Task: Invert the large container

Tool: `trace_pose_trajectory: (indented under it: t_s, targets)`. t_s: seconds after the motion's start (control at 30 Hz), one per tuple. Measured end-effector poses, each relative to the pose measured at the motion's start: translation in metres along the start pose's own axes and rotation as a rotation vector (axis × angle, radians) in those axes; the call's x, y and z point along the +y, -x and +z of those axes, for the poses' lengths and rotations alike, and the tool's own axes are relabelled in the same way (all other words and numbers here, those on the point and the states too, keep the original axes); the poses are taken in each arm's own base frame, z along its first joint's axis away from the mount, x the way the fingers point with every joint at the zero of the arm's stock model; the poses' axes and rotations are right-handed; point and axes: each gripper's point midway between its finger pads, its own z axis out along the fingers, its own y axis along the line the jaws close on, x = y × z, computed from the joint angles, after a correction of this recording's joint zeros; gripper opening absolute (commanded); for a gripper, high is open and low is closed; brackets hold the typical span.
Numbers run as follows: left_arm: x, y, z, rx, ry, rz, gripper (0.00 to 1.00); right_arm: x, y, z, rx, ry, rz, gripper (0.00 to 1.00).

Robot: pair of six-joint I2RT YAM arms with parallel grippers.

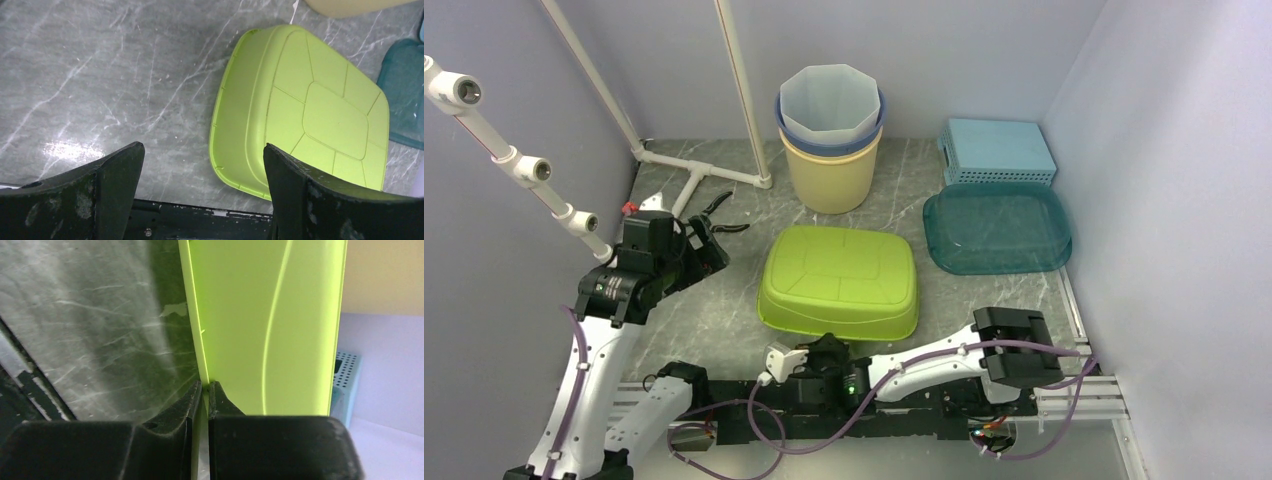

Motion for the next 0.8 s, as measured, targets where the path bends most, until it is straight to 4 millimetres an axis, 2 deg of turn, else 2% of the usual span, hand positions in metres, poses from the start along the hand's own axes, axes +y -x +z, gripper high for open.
trace_pose_trajectory:
  t_s: [0.23, 0.5, 0.8]
  targets:
    - [0.005, -0.025, 0.016, 0.081, -0.003, 0.001, 0.94, 0.029, -0.005, 0.003, 0.009, 0.044, 0.031, 0.00]
    - [0.014, -0.039, 0.025, 0.095, -0.001, 0.018, 0.94, 0.069, -0.007, 0.003, 0.003, 0.077, 0.059, 0.00]
    - [0.017, -0.050, 0.034, 0.110, -0.010, 0.026, 0.94, 0.090, -0.024, 0.006, 0.027, 0.063, 0.112, 0.00]
